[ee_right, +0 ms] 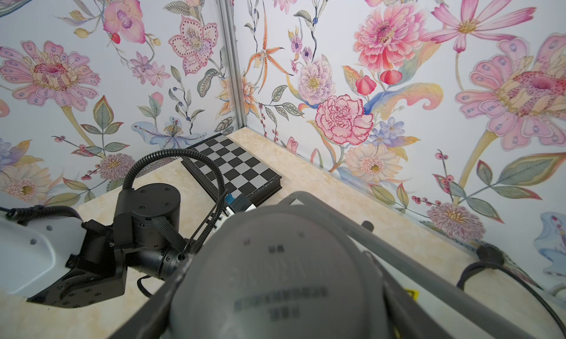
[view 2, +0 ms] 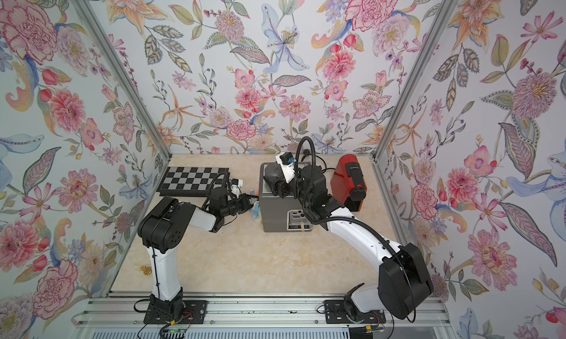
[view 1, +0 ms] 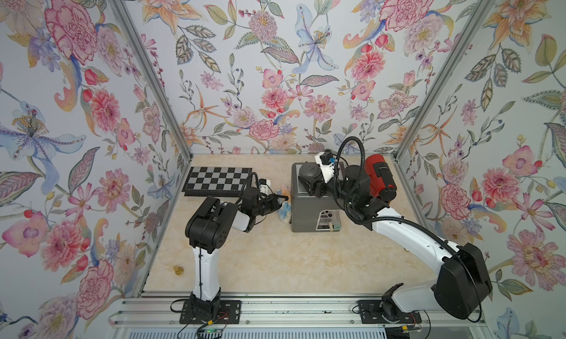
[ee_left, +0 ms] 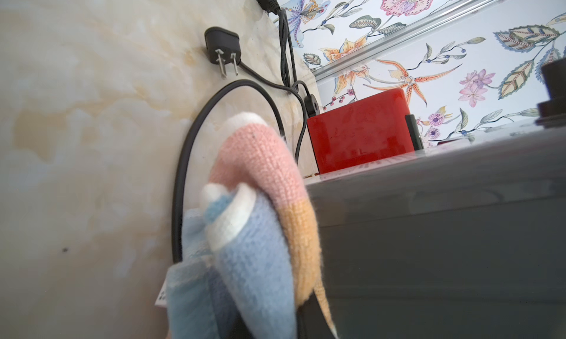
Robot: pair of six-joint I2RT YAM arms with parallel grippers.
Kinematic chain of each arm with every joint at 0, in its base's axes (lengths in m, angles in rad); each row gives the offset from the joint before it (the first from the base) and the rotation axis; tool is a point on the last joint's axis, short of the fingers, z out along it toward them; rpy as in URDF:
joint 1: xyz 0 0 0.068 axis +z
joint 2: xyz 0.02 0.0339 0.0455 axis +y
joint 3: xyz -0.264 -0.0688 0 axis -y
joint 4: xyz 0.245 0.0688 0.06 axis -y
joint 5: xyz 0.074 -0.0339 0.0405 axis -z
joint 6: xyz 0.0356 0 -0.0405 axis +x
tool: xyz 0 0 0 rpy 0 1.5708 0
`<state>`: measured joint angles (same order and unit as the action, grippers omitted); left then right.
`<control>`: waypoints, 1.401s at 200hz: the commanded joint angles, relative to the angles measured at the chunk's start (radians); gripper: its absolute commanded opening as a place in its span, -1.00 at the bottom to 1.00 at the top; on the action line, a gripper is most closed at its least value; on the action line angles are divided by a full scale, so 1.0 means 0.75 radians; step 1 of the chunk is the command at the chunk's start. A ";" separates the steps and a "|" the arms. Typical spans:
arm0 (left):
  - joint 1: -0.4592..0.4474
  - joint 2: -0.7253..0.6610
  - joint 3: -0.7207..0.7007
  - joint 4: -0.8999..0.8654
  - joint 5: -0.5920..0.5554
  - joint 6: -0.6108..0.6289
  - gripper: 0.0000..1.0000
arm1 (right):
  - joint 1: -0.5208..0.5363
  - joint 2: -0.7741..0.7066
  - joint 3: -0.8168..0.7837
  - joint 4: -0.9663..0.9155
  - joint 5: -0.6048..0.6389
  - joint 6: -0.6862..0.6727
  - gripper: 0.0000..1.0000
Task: Wipe the surface of a coffee machine
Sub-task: Wipe the dirt from the surface of the coffee machine.
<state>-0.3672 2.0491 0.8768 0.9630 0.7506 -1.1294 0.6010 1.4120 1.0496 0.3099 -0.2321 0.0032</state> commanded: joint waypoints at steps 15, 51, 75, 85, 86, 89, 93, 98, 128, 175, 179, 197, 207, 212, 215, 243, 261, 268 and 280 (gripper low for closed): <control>-0.078 0.009 0.262 0.126 0.194 0.009 -1.00 | 0.138 0.046 -0.062 -0.029 -0.362 0.335 -0.70; -0.063 -0.009 0.429 -0.036 0.213 0.070 -1.00 | 0.150 0.026 -0.074 -0.007 -0.337 0.362 -0.69; -0.061 -0.069 0.512 -0.171 0.210 0.139 -1.00 | 0.147 0.005 -0.071 -0.006 -0.280 0.387 -0.42; -0.061 -0.115 0.532 -0.275 0.194 0.208 -1.00 | 0.142 -0.002 -0.061 -0.012 -0.252 0.398 -0.27; -0.061 -0.118 0.533 -0.288 0.192 0.216 -1.00 | 0.142 -0.003 -0.060 -0.012 -0.248 0.397 -0.26; -0.061 -0.135 0.540 -0.327 0.183 0.244 -1.00 | 0.141 -0.005 -0.057 -0.011 -0.243 0.402 -0.23; -0.060 -0.157 0.546 -0.388 0.168 0.288 -1.00 | 0.138 -0.007 -0.050 -0.012 -0.236 0.406 -0.19; -0.061 -0.188 0.556 -0.469 0.146 0.343 -1.00 | 0.133 -0.007 -0.038 -0.013 -0.230 0.409 -0.15; -0.060 -0.383 0.585 -0.821 0.025 0.575 -1.00 | 0.103 -0.019 0.042 -0.043 -0.193 0.433 0.26; -0.063 -0.632 0.642 -1.208 -0.143 0.811 -1.00 | 0.011 -0.085 0.141 -0.053 -0.191 0.477 0.54; -0.062 -0.655 0.641 -1.224 -0.146 0.817 -1.00 | 0.003 -0.097 0.149 -0.063 -0.192 0.485 0.55; -0.068 -0.767 0.608 -1.269 -0.168 0.827 -1.00 | -0.051 -0.163 0.167 -0.101 -0.177 0.504 0.64; -0.073 -0.817 0.576 -1.287 -0.190 0.833 -1.00 | -0.087 -0.194 0.186 -0.149 -0.175 0.509 0.70; -0.077 -0.844 0.556 -1.295 -0.204 0.832 -1.00 | -0.105 -0.209 0.193 -0.173 -0.178 0.510 0.74; -0.080 -0.857 0.543 -1.298 -0.212 0.833 -1.00 | -0.113 -0.217 0.196 -0.178 -0.185 0.510 0.75; -0.153 -0.982 0.457 -1.385 -0.350 0.864 -1.00 | -0.217 -0.313 0.174 -0.162 -0.246 0.558 0.84; -0.247 -1.055 0.428 -1.451 -0.486 0.887 -1.00 | -0.283 -0.362 0.151 -0.147 -0.270 0.582 0.99; -0.289 -1.081 0.411 -1.460 -0.529 0.887 -1.00 | -0.310 -0.370 0.152 -0.175 -0.260 0.575 0.99; -0.363 -1.120 0.381 -1.472 -0.608 0.883 -1.00 | -0.376 -0.366 0.147 -0.208 -0.264 0.593 0.99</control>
<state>-0.5503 1.2762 1.1999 -0.0757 0.4526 -0.5072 0.3820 1.1305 1.1591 0.1898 -0.3958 0.3931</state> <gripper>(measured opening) 0.138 0.995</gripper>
